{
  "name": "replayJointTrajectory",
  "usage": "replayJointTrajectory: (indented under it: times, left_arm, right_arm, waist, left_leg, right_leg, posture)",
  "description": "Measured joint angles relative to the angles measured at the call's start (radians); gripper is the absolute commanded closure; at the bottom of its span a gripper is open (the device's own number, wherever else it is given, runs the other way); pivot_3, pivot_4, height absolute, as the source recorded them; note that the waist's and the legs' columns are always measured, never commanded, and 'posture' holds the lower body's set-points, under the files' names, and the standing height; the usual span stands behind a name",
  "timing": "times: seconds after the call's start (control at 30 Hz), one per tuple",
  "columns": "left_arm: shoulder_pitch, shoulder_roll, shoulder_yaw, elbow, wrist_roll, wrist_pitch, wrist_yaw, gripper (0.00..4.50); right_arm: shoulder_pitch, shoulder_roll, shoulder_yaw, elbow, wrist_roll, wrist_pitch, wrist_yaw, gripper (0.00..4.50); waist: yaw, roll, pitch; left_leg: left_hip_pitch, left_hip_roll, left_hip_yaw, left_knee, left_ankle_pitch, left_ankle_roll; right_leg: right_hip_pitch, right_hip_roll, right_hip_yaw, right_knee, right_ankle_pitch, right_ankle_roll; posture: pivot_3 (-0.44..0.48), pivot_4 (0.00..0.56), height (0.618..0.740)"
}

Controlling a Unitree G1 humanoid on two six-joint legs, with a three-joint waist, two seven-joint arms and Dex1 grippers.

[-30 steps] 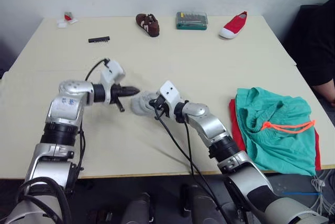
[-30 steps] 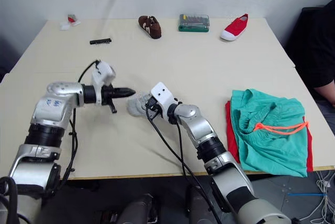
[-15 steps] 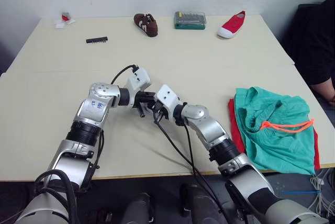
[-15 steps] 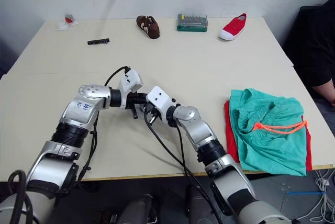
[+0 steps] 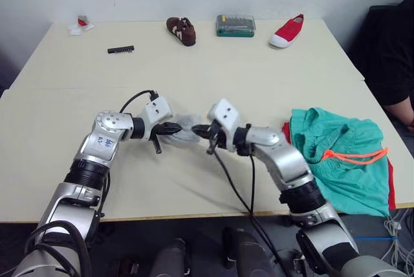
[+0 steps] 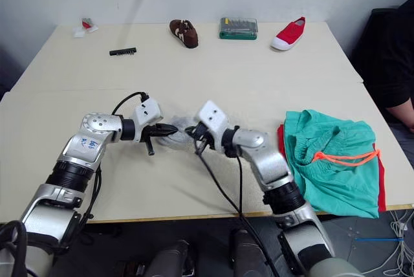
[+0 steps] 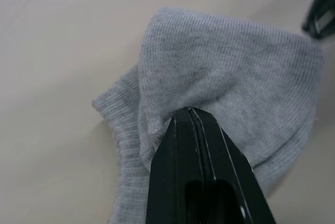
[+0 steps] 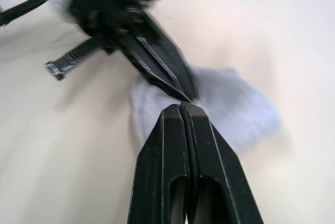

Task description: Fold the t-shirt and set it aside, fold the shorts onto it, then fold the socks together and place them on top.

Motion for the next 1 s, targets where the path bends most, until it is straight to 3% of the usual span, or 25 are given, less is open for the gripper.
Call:
replayJointTrajectory:
  times: [0.1, 0.4, 0.47, 0.67, 0.7, 0.8, 1.0]
  left_arm:
    - [0.001, 0.006, 0.003, 0.019, 0.0, -0.022, 0.004, 4.5]
    - [0.007, 0.011, 0.012, 0.025, 0.0, -0.034, 0.006, 4.5]
    - [0.01, 0.012, 0.013, 0.023, 0.0, -0.034, 0.007, 4.5]
    - [0.015, 0.013, 0.019, 0.022, 0.0, -0.033, 0.01, 4.5]
    - [0.017, 0.016, 0.022, 0.021, 0.0, -0.033, 0.011, 4.5]
    - [0.022, 0.019, 0.027, 0.019, 0.0, -0.031, 0.016, 4.5]
    - [0.031, 0.019, 0.032, 0.0, 0.0, -0.023, 0.02, 4.5]
  right_arm:
    - [-0.003, -0.008, -0.082, 0.028, 0.058, 0.143, -0.023, 3.6]
    - [-0.149, 0.134, -0.299, 0.299, 0.218, 0.371, -0.139, 0.39]
    - [-0.189, 0.179, -0.351, 0.368, 0.251, 0.388, -0.173, 0.03]
    - [-0.264, 0.24, -0.39, 0.505, 0.279, 0.372, -0.229, 0.03]
    - [-0.275, 0.247, -0.39, 0.528, 0.28, 0.357, -0.232, 0.21]
    - [-0.286, 0.265, -0.39, 0.566, 0.279, 0.325, -0.251, 0.96]
    - [-0.276, 0.283, -0.357, 0.587, 0.279, 0.317, -0.252, 3.11]
  waist:
    - [-0.003, 0.0, 0.0]
    - [-0.009, 0.0, 0.0]
    - [-0.009, 0.0, 0.0]
    - [-0.016, 0.0, 0.0]
    - [-0.02, 0.0, 0.0]
    - [-0.027, 0.0, 0.0]
    - [-0.028, 0.0, 0.0]
  left_leg:
    - [0.0, 0.0, 0.0, 0.0, 0.0, 0.0]
    - [0.001, 0.001, 0.001, 0.0, 0.0, -0.001]
    - [0.001, 0.001, 0.0, 0.0, 0.0, -0.001]
    - [0.001, 0.001, 0.0, 0.0, 0.0, -0.001]
    - [0.001, 0.001, 0.0, 0.0, 0.0, -0.001]
    - [0.002, 0.001, 0.0, -0.001, 0.001, -0.001]
    - [0.002, 0.001, 0.0, -0.002, 0.001, -0.001]
  right_leg:
    - [0.0, 0.0, 0.0, 0.0, 0.0, -0.001]
    - [0.0, 0.0, 0.0, 0.002, 0.0, -0.001]
    - [0.0, 0.0, 0.0, 0.002, 0.0, -0.001]
    - [0.0, 0.0, 0.0, 0.004, 0.0, -0.001]
    - [0.0, 0.0, 0.0, 0.004, 0.0, -0.001]
    - [0.0, 0.0, 0.0, 0.004, 0.0, -0.001]
    - [0.0, 0.0, 0.0, 0.006, 0.0, -0.001]
  posture:
    - [0.0, 0.15, 0.74]
    - [0.0, 0.15, 0.74]
    - [0.0, 0.15, 0.74]
    - [0.0, 0.15, 0.74]
    - [0.0, 0.15, 0.74]
    - [0.0, 0.15, 0.74]
    - [0.0, 0.15, 0.74]
